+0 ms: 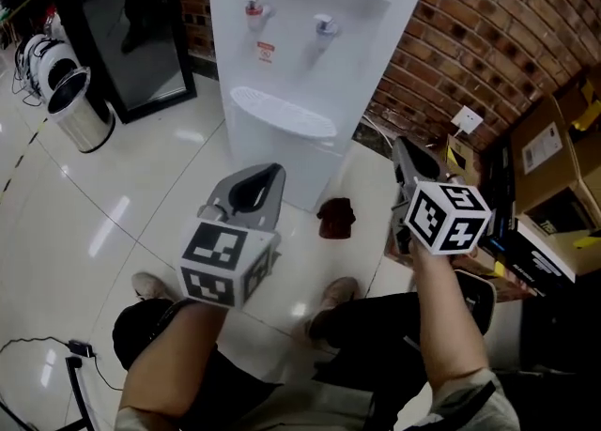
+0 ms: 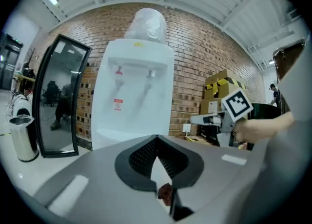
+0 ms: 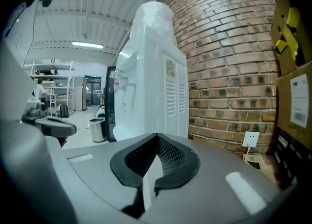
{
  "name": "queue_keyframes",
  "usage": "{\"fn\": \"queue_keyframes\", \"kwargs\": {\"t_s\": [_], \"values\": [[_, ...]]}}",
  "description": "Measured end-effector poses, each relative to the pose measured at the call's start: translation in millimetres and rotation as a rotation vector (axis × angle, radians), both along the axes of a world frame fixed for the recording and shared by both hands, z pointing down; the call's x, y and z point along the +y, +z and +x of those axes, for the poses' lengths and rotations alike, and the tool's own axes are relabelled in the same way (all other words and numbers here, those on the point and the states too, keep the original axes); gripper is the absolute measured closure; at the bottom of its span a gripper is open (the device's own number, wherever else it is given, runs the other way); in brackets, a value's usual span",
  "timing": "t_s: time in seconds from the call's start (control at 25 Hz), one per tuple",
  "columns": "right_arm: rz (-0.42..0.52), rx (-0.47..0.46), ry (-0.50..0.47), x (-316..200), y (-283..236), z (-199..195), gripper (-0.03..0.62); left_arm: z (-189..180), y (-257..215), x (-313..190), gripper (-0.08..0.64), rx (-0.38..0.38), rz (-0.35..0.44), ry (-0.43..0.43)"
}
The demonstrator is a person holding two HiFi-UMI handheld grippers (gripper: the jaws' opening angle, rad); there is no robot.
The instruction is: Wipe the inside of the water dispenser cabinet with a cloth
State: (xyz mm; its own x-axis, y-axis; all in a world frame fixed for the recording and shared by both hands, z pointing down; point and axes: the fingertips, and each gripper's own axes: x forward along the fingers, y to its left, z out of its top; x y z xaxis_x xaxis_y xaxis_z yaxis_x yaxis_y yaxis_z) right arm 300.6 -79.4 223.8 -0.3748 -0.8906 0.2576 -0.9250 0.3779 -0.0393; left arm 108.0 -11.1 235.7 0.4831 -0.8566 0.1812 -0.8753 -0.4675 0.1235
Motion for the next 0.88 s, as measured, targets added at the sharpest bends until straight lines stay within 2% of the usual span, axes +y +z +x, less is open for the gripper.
{"fn": "queue_keyframes", "kwargs": {"t_s": [0.24,0.48,0.68,0.88], "values": [[0.101,0.145,-0.12,37,-24,-32,0.58,-18,0,0,0.56,0.0,-0.023,-0.045],[0.058,0.117,-0.148,52,-13,-31,0.58,-11,-18,1,0.56,-0.027,0.052,-0.057],[0.033,0.094,-0.151,50,-8,-28,0.581,-5,-15,3,0.56,-0.064,0.062,-0.046],[0.048,0.063,-0.14,47,-16,-27,0.581,-10,-13,2,0.56,-0.059,0.052,-0.064]]}}
